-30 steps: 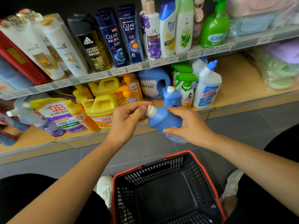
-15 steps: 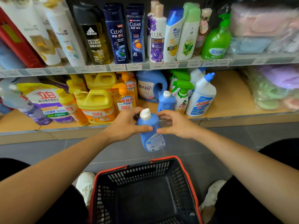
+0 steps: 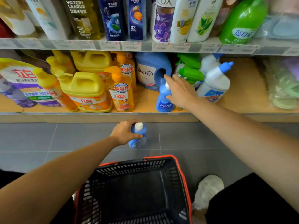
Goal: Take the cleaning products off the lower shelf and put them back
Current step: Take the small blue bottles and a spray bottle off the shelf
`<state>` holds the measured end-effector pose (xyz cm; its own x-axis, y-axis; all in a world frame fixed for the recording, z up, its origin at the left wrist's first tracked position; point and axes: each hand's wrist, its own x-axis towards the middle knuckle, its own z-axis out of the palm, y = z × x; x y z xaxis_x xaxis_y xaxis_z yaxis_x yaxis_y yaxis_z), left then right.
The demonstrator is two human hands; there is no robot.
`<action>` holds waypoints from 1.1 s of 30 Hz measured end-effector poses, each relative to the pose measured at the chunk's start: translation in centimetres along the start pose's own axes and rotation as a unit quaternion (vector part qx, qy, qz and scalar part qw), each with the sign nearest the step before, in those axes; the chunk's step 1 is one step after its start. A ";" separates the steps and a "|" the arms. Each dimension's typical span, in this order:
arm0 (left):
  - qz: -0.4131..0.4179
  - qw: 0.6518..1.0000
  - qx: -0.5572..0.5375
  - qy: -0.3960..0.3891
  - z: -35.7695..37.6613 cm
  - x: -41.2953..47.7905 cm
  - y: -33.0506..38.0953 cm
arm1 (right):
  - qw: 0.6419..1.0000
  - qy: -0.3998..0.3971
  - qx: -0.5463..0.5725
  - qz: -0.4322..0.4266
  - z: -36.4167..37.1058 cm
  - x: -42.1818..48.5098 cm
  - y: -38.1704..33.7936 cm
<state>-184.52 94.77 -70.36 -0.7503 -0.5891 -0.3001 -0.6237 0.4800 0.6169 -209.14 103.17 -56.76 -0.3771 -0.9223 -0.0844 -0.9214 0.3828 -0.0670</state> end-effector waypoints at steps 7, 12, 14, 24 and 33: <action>-0.027 1.000 -0.012 -0.008 4.0 1.4 -1.7 | 0.998 0.002 0.022 -0.053 1.4 -0.2 0.1; 0.004 1.000 -0.016 -0.014 3.6 1.9 -1.7 | 0.987 0.053 0.147 -0.021 2.1 -1.6 1.1; 0.017 1.000 -0.008 -0.015 2.7 1.2 -1.1 | 0.977 0.080 0.199 0.011 1.6 -2.5 1.2; 0.128 0.976 -0.177 -0.006 -5.7 -3.1 10.2 | 0.876 0.050 0.480 0.010 -5.4 -8.4 0.6; 0.142 0.948 -0.273 -0.087 -10.5 -9.9 13.7 | 0.761 0.107 0.640 0.014 -8.4 -13.8 -1.7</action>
<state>-183.30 100.35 -51.26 -0.9250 -0.3483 -0.1520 -0.2209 0.1675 0.9608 -203.15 114.75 -47.09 -0.5271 -0.8482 0.0517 -0.1190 0.0134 -0.9928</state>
